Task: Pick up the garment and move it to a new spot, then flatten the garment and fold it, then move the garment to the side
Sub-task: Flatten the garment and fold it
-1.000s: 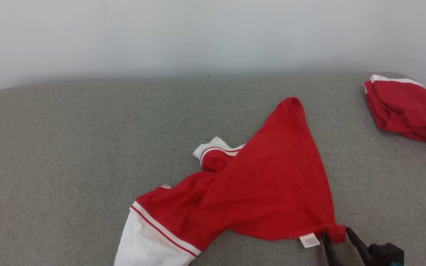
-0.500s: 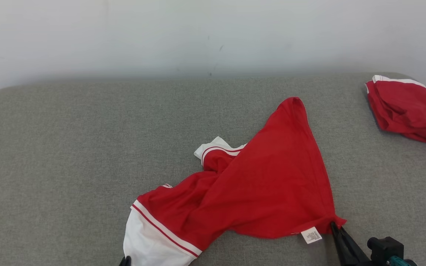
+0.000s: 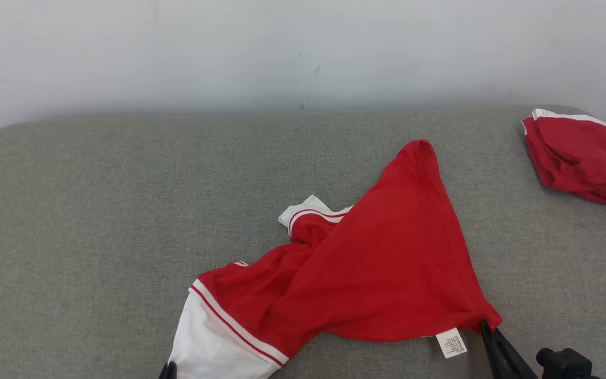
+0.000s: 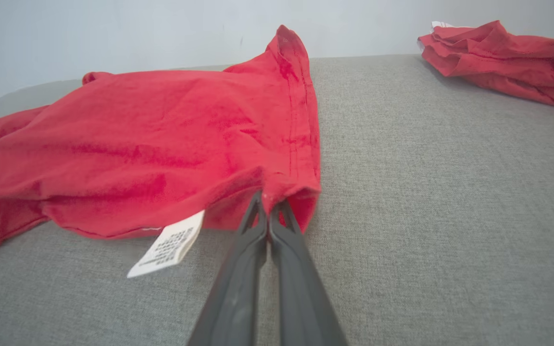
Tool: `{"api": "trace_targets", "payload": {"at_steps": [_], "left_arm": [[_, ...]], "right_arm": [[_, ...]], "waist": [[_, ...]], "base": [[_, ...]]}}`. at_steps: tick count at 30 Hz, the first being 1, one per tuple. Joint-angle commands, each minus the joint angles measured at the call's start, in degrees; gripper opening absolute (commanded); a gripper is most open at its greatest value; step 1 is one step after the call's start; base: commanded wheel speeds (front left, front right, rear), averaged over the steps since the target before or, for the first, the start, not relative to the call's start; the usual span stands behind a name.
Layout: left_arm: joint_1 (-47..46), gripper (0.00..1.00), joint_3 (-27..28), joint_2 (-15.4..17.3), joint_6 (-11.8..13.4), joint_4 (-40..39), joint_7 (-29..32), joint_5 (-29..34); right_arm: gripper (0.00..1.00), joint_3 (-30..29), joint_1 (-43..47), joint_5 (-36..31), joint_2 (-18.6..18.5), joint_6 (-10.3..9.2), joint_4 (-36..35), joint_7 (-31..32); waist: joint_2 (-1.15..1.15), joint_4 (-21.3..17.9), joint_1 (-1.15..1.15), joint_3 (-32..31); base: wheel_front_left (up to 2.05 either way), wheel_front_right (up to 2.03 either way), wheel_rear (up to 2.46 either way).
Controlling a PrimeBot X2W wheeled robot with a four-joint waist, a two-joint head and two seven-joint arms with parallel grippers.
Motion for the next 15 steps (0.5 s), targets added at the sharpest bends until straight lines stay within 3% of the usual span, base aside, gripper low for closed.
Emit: {"api": "trace_targets", "payload": {"at_steps": [1, 8, 15], "left_arm": [[0.63, 0.0, 0.36, -0.25, 0.11, -1.24, -0.18, 0.62], [-0.08, 0.0, 0.8, 0.38, 0.12, -7.15, -0.18, 0.09], [-9.38, 0.0, -2.58, 6.78, 0.12, -11.82, -0.18, -2.6]], "right_arm": [[0.0, 0.02, 0.37, 0.45, -0.35, -0.15, -0.62, 0.0], [0.0, 0.97, -0.86, 1.7, -1.37, -0.15, -3.94, 0.0], [0.0, 5.19, -8.65, 5.16, -5.22, -0.15, -6.81, -0.01]], "waist": [[0.0, -0.13, 0.0, -0.12], [0.0, -0.72, 0.0, -0.21], [0.0, -1.49, 0.0, 1.86]], "base": [[0.0, 0.0, 0.0], [0.0, 0.0, 0.0], [0.0, 0.0, 0.0]]}}
